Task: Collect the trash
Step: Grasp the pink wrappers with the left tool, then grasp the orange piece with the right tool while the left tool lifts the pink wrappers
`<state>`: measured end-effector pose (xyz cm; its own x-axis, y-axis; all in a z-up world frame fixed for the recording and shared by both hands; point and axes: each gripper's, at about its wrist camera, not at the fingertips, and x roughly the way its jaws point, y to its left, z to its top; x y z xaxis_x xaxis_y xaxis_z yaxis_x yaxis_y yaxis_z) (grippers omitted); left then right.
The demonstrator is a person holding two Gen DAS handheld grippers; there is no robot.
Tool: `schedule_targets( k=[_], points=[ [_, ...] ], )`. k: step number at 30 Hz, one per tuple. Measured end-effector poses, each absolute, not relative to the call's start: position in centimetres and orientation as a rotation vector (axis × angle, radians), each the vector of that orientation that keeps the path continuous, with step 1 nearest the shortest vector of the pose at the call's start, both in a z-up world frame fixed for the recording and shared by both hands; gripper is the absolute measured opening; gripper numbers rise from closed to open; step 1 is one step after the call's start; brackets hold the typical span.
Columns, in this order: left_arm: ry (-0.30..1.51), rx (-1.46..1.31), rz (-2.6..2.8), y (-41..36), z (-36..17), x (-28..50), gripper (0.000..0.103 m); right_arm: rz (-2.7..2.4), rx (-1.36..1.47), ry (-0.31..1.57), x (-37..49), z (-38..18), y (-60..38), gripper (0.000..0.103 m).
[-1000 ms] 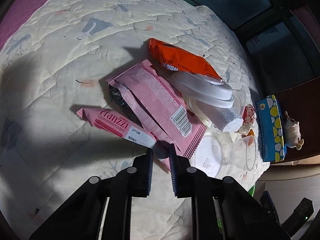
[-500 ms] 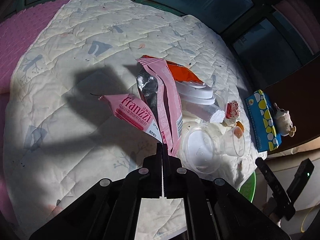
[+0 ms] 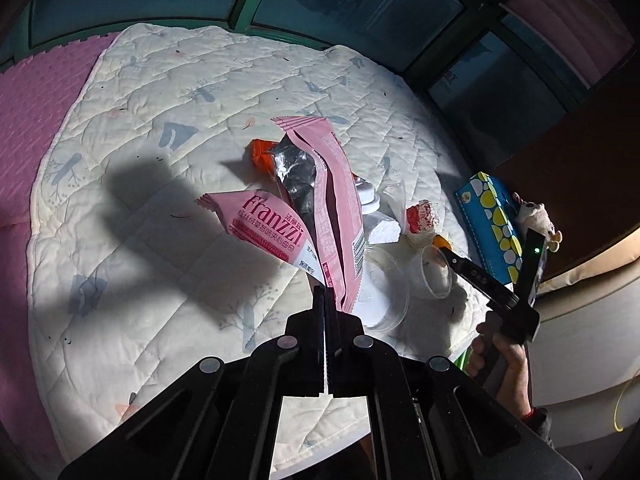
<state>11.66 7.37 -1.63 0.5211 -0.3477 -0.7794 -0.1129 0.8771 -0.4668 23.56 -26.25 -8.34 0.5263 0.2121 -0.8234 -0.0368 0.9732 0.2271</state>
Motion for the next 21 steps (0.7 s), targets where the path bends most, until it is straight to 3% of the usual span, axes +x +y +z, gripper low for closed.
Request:
schedule_targets(
  k=[10, 21],
  points=[
    [1.018, -0.462, -0.226, 4.7, -0.5, 12.1, 0.001, 0.162, 0.146, 0.997, 24.0, -8.4, -25.7, 0.038],
    [1.026, -0.394, -0.333, -0.1, 0.5, 12.2, 0.001, 0.172, 0.200, 0.919, 19.0, -5.6, -28.0, 0.033]
  ],
)
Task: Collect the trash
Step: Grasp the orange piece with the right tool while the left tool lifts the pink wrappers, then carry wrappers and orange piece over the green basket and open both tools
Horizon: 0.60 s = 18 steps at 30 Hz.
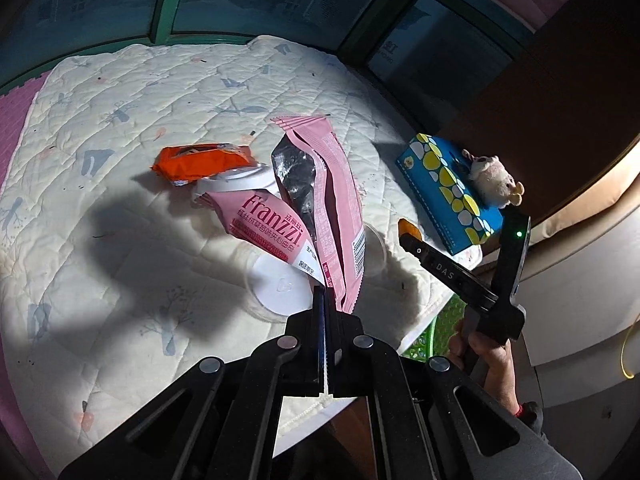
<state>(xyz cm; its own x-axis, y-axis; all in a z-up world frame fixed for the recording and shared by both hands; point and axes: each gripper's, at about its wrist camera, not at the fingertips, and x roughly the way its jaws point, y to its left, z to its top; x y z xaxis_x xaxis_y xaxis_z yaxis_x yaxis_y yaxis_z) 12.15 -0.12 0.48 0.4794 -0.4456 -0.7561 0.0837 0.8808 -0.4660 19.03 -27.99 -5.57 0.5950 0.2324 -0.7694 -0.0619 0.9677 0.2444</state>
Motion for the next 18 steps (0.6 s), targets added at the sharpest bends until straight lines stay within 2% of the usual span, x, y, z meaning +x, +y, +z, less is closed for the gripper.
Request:
schedule_targets(
  k=[8, 18],
  points=[
    [1.058, -0.321, -0.469, -6.3, 0.5, 12.1, 0.001, 0.111, 0.227, 0.880, 12.7, -4.2, -32.3, 0.033],
    [1.139, -0.154, -0.648, -17.9, -1.3, 11.4, 0.001, -0.062, 0.267, 0.866, 4.6, -4.6, -40.2, 0.033]
  ],
)
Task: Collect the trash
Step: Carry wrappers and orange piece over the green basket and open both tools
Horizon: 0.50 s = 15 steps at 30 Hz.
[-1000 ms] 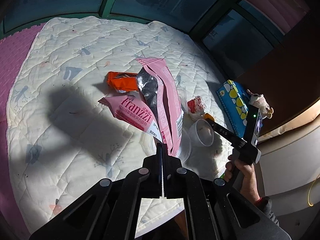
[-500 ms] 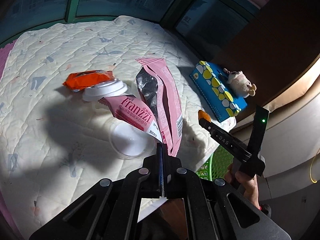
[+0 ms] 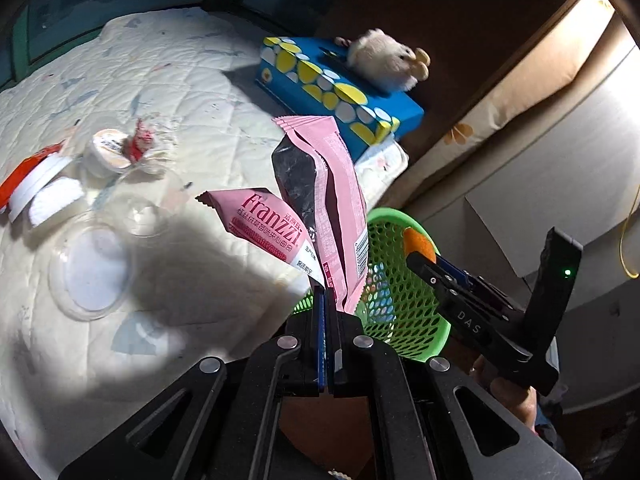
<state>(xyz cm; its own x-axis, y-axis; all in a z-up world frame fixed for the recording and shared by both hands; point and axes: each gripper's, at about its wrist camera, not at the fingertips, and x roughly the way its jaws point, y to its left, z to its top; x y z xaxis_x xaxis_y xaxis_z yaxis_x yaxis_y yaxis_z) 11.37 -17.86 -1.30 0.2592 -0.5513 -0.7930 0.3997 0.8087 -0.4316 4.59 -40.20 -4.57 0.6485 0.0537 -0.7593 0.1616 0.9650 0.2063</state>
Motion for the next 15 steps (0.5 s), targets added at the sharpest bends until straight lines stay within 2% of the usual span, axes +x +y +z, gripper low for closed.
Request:
schedule_targets(
  k=[12, 15],
  points=[
    [1.238, 0.022, -0.784, -29.5, -5.0, 10.1, 0.001, -0.216, 0.367, 0.874, -1.3, -6.3, -47.3, 0.033],
    [1.255, 0.063, -0.782, -31.1, -6.2, 10.1, 0.006, -0.228, 0.387, 0.870, -2.1, -6.6, -48.0, 0.033]
  ],
)
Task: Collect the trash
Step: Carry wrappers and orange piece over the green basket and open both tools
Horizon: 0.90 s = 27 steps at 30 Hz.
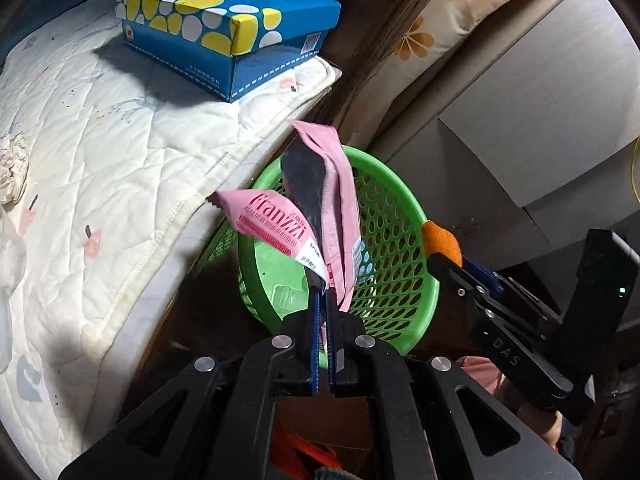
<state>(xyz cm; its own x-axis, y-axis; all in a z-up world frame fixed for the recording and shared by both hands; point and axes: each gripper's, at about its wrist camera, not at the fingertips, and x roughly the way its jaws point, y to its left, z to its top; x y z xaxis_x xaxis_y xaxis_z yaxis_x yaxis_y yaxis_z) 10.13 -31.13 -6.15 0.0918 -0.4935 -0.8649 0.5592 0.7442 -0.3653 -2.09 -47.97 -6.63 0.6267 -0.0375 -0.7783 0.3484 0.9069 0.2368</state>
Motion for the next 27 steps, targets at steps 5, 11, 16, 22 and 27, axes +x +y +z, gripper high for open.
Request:
schedule_targets(
  k=[5, 11, 16, 22, 27],
  points=[
    [1.278, 0.091, -0.764, -32.4, -8.0, 10.2, 0.050, -0.236, 0.415, 0.872, -3.0, -7.2, -48.6, 0.033],
    [1.286, 0.074, -0.749, -31.2, -8.2, 10.0, 0.050, -0.237, 0.420, 0.876, -3.1, -7.5, -48.7, 0.033],
    [1.251, 0.059, -0.720, -29.2, -7.2, 10.0, 0.051, -0.231, 0.427, 0.895, -2.7, -8.1, -48.5, 0.033],
    [1.228, 0.027, -0.678, -26.4, -6.5, 10.0, 0.053, -0.221, 0.436, 0.925, -2.1, -9.0, -48.0, 0.034],
    [1.235, -0.012, -0.649, -24.2, -6.6, 10.0, 0.053, -0.217, 0.430, 0.939, -1.5, -9.5, -47.6, 0.034]
  ],
)
